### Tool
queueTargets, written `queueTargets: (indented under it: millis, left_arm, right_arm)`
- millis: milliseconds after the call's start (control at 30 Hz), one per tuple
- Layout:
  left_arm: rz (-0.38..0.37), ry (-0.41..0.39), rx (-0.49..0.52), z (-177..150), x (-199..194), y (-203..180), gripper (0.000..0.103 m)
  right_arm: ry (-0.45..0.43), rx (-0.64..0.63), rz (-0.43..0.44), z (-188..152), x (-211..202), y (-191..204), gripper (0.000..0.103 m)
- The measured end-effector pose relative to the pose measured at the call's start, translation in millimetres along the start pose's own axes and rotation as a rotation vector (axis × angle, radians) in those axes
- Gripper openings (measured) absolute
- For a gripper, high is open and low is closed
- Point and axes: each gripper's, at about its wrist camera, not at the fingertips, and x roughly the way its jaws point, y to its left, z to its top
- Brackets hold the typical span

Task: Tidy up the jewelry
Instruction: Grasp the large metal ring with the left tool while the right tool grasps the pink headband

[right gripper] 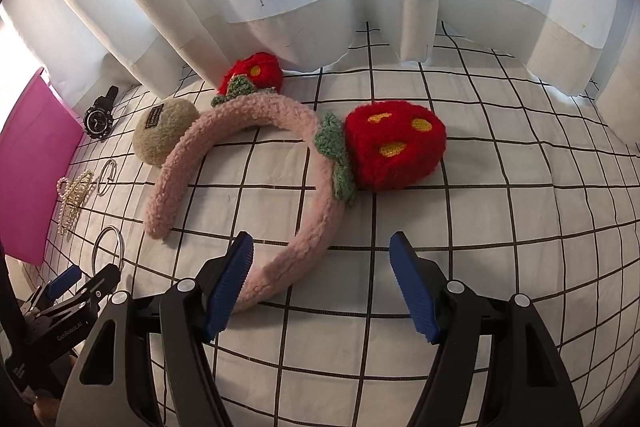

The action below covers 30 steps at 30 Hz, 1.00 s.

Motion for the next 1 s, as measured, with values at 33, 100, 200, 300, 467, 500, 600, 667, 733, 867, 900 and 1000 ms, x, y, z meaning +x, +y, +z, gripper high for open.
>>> queueTargets:
  millis: [33, 100, 200, 300, 467, 500, 600, 667, 733, 867, 900, 1000]
  left_arm:
    - [0.003, 0.003, -0.003, 0.5, 1.6, 0.3, 0.096]
    - [0.013, 0.002, -0.009, 2.4, 4.1, 0.6, 0.096]
    - [0.021, -0.001, -0.01, 5.0, 7.5, -0.3, 0.097]
    - [0.029, -0.011, -0.011, 6.8, 9.3, -1.3, 0.097]
    - [0.046, -0.03, -0.007, 8.5, 11.8, -2.7, 0.098]
    - [0.047, -0.033, -0.008, 8.8, 12.0, -2.7, 0.098]
    - [0.052, -0.04, -0.014, 8.6, 12.3, -2.9, 0.098]
    - [0.053, -0.045, -0.017, 8.8, 12.6, -3.4, 0.098]
    - [0.055, -0.05, -0.016, 9.6, 13.4, -4.0, 0.098]
    - [0.045, -0.064, -0.003, 13.0, 15.5, -3.0, 0.098]
    - [0.044, -0.068, -0.001, 13.3, 15.8, -2.8, 0.098]
    - [0.048, -0.074, -0.003, 12.5, 15.3, -2.9, 0.098]
  right_arm:
    - [0.002, -0.003, -0.005, 0.6, 1.4, 0.1, 0.068]
    - [0.001, -0.009, -0.016, 2.1, 3.6, 0.0, 0.068]
    - [0.006, -0.016, -0.037, 4.5, 8.7, 0.0, 0.068]
    - [0.011, -0.029, -0.057, 7.9, 14.0, 0.4, 0.068]
    - [0.021, -0.064, -0.09, 12.6, 24.2, 5.3, 0.068]
    - [0.018, -0.07, -0.099, 13.0, 25.4, 6.3, 0.068]
    - [0.009, -0.081, -0.109, 15.5, 28.7, 9.0, 0.068]
    - [0.006, -0.095, -0.124, 17.4, 31.9, 12.0, 0.068]
    - [0.0, -0.107, -0.137, 18.6, 35.5, 15.5, 0.068]
    - [-0.018, -0.116, -0.147, 20.8, 39.8, 17.8, 0.071]
    - [-0.024, -0.115, -0.148, 21.4, 40.8, 17.8, 0.072]
    - [-0.051, -0.116, -0.154, 21.9, 45.5, 24.3, 0.073]
